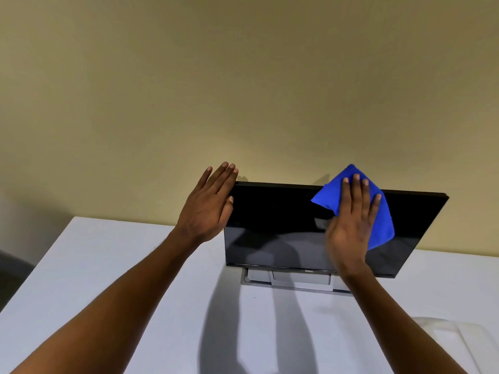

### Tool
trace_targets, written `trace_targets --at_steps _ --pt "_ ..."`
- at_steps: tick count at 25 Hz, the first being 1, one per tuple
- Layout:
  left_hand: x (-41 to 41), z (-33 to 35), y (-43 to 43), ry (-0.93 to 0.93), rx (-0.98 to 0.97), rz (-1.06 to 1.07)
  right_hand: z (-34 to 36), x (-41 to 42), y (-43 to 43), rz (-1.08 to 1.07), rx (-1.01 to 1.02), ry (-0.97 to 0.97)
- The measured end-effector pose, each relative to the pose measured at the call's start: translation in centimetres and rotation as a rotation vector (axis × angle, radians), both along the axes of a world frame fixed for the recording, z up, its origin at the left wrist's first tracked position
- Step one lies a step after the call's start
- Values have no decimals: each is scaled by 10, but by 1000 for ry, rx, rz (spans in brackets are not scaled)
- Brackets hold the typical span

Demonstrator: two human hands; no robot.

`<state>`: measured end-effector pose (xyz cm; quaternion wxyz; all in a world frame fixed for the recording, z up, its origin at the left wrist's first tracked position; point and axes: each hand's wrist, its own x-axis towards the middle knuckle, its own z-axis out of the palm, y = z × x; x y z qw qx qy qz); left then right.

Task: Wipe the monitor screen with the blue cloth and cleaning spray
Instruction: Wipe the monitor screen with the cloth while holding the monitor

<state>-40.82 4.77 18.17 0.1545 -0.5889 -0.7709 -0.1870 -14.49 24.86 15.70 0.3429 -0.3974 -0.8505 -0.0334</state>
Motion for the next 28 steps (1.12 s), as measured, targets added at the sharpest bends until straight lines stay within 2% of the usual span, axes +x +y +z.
trace_targets --at_steps 4,9,12,15,18,20,21,23,26,28 --pt "-12 3 -1 -18 -18 -90 -1 -46 -31 49 38 -25" --pt "-19 -3 -1 -13 16 -145 -32 -97 -74 344 304 -279" --pt "-23 -4 -1 -9 22 -182 -60 -101 -76 437 461 -411" --pt "-28 -2 -2 -6 -3 -225 -88 -95 -72 631 591 -578" --pt "-31 -1 -4 11 -21 -247 -110 -86 -65 811 585 -691" --pt "-31 -1 -3 22 -12 -247 -113 -83 -58 796 570 -798" --pt "-31 -2 -3 25 -4 -243 -114 -82 -52 772 698 -834" --pt "-29 -2 -2 25 7 -238 -94 -84 -43 767 760 -759" --pt "-29 -2 -1 11 15 -238 -37 -93 -46 736 596 -607" --pt "-29 -3 -3 -2 24 -242 -25 -92 -56 675 602 -588"
